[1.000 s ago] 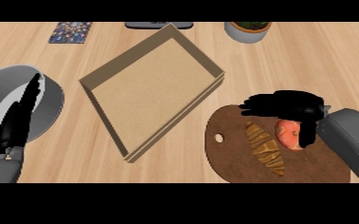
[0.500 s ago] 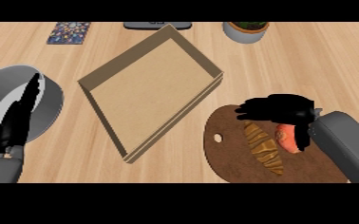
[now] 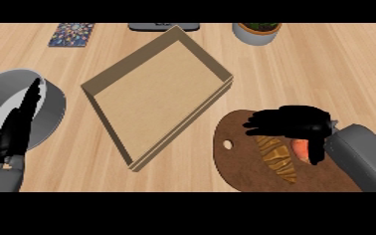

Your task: Pick the croissant from the cutting board and place it in the cardboard box

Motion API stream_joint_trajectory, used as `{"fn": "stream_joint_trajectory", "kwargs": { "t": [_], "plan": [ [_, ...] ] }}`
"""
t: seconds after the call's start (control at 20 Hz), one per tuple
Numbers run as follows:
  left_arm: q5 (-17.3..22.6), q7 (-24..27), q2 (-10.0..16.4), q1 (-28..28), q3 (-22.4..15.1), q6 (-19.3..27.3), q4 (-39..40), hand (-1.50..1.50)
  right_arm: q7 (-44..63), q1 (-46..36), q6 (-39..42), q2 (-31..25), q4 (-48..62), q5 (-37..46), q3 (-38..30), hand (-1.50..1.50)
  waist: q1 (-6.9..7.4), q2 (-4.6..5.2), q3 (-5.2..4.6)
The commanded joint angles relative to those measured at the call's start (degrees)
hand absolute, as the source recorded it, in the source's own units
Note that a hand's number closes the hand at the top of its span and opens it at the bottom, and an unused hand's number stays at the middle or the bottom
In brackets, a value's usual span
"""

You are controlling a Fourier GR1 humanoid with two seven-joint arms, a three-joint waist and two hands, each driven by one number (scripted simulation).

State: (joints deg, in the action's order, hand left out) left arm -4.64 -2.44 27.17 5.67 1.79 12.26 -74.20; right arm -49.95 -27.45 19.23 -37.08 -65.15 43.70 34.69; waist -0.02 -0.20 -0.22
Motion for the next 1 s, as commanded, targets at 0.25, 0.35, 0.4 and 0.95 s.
{"fn": "stream_joint_trajectory", "kwargs": {
  "t": [0.25,0.35,0.4,0.95],
  "plan": [
    [-0.5,1.4,-0.4,-3.9,2.4,-1.9,-2.8,0.00,1.2,5.0,5.0,-2.4,-8.5,2.8,-0.2,-1.50,0.16,0.13,0.21],
    [-2.4,-1.3,-1.5,-0.7,1.3,-1.5,-2.3,0.00,3.9,3.8,7.3,-0.6,-8.6,3.9,-0.5,-1.50,0.09,0.18,0.21],
    [-1.6,1.4,-2.6,0.2,1.9,-1.5,2.2,0.00,5.6,6.7,5.0,-1.3,-9.3,5.2,1.0,-1.50,-0.20,0.21,0.19],
    [-3.8,-1.8,-2.6,0.6,3.6,-2.8,-1.6,0.00,5.4,7.4,-9.8,9.9,0.5,11.6,-3.0,1.50,0.33,0.26,0.26]
  ]
}}
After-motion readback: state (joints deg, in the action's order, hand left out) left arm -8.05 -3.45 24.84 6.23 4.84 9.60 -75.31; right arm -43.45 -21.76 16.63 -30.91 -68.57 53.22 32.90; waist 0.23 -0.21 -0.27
